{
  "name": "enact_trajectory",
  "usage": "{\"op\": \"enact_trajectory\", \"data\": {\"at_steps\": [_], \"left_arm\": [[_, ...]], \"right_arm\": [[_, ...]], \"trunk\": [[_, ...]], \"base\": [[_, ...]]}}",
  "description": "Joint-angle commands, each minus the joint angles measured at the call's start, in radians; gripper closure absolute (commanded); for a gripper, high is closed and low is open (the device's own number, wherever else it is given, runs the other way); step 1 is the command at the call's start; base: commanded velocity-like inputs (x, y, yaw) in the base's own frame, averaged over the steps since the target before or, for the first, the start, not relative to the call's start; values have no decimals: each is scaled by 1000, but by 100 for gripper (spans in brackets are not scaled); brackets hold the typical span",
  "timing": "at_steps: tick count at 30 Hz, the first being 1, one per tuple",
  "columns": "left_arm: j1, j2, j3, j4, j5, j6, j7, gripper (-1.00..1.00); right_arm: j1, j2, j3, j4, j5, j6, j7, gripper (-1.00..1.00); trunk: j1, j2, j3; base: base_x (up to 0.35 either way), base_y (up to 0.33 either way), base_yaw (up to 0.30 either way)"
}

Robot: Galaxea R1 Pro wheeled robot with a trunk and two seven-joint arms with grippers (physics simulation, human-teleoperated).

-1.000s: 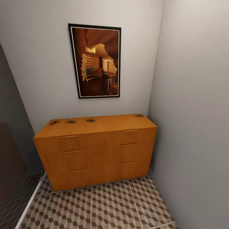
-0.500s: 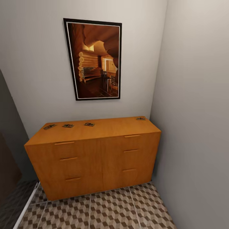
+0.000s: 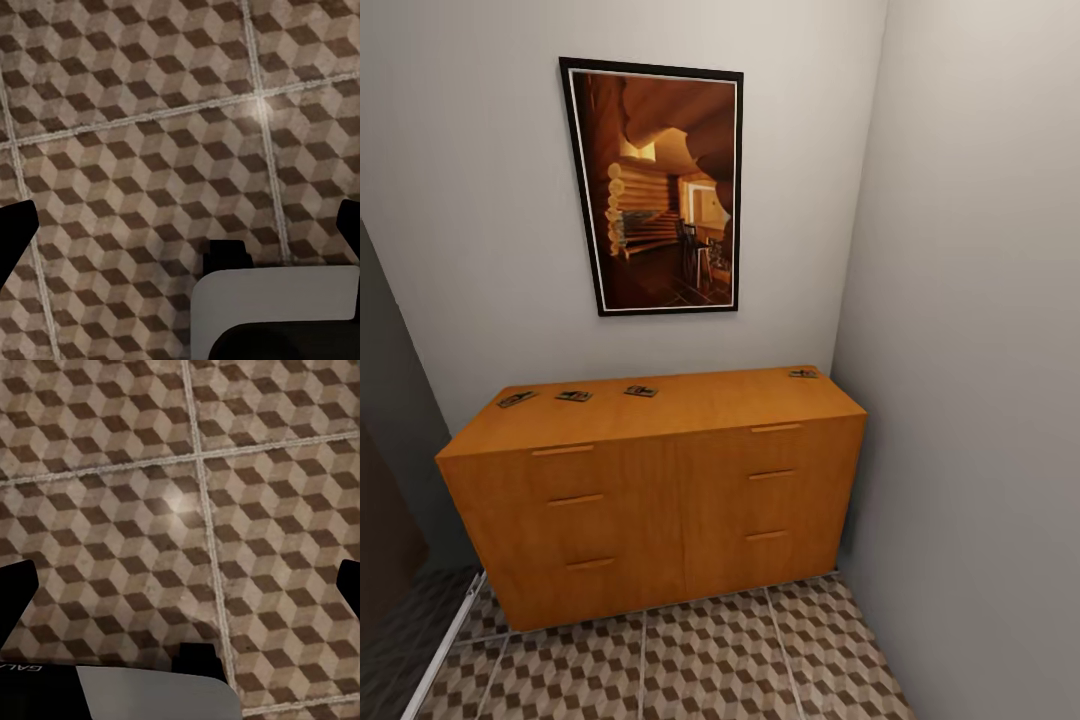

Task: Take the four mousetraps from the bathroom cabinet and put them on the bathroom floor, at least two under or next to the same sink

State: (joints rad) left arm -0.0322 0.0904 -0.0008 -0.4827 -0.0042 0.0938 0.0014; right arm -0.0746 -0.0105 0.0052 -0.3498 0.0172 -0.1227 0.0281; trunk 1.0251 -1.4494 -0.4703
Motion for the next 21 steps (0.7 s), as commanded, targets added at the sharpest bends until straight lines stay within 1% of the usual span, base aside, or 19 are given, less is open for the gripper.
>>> {"op": "enact_trajectory", "data": {"at_steps": [1, 8, 9, 13, 14, 15, 16, 19, 20, 21], "left_arm": [[0, 0, -1, -2, 0, 6, 0, -100], [0, 0, -2, -2, 0, 5, 0, -100], [0, 0, -4, -2, 0, 3, 0, -100], [0, -1, -5, -2, 0, 2, 0, -100], [0, -3, -4, -2, 6, 0, 0, -100], [0, -4, -4, -4, 8, -4, 0, -100], [-2, -4, -2, -26, 8, -7, -2, -100], [-9, -3, 0, -66, 9, -3, -5, -100], [-15, -5, 0, -154, 10, 2, -6, -100], [-15, -5, 0, -154, 10, 2, -6, -100]], "right_arm": [[-1, -1, 1, 1, 2, -3, 2, -100], [-1, -3, 0, -2, 2, -3, 2, -100], [-1, 4, -3, -10, 1, -1, 1, -100], [-1, 5, -4, -12, 1, -1, 0, -100], [-1, 5, -7, -27, -6, -2, 4, -100], [-1, 6, -3, -54, -3, -2, 5, -100], [-1, 3, 9, -183, 21, 9, 3, -100], [-1, 2, 18, -281, 56, 20, 4, -100], [-1, 4, 22, -454, 108, 64, 5, -100], [-1, 4, 23, -500, 117, 83, 6, -100]], "trunk": [[0, -1, -1], [0, -1, -1], [0, -1, -1], [0, -1, -1], [0, -1, -1], [0, -1, -1], [0, -1, -1], [0, -1, -1], [0, -1, -1], [0, -1, -1]], "base": [[0, 0, 0], [0, 0, 0], [0, 0, 0], [0, 0, 0], [0, 0, 0], [0, 0, 0], [0, 0, 0], [0, 0, 0], [0, 0, 0], [0, 0, 0]]}}
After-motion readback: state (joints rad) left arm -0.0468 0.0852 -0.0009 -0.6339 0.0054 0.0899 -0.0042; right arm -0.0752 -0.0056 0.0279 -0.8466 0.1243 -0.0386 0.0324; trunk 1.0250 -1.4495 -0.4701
